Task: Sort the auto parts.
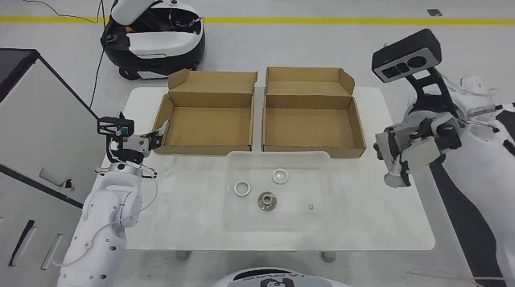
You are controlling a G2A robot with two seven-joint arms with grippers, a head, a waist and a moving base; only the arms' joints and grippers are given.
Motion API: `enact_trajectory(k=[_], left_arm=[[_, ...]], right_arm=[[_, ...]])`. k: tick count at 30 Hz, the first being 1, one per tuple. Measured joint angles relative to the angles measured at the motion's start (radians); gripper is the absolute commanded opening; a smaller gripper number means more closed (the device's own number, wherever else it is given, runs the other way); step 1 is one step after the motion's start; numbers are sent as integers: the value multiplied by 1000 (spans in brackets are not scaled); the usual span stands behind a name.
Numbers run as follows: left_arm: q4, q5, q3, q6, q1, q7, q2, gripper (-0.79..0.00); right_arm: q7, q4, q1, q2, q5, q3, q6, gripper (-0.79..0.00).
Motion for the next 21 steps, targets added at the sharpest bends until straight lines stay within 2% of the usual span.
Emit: enact_trajectory(k=[10,21], left_arm=[[0,0,0,0,0,0,0,0],[0,0,0,0,0,0,0,0]], right_arm=[[16,11,29,-57,149,-113,69,-785],[-5,24,22,-100,215,-136,103,-785]])
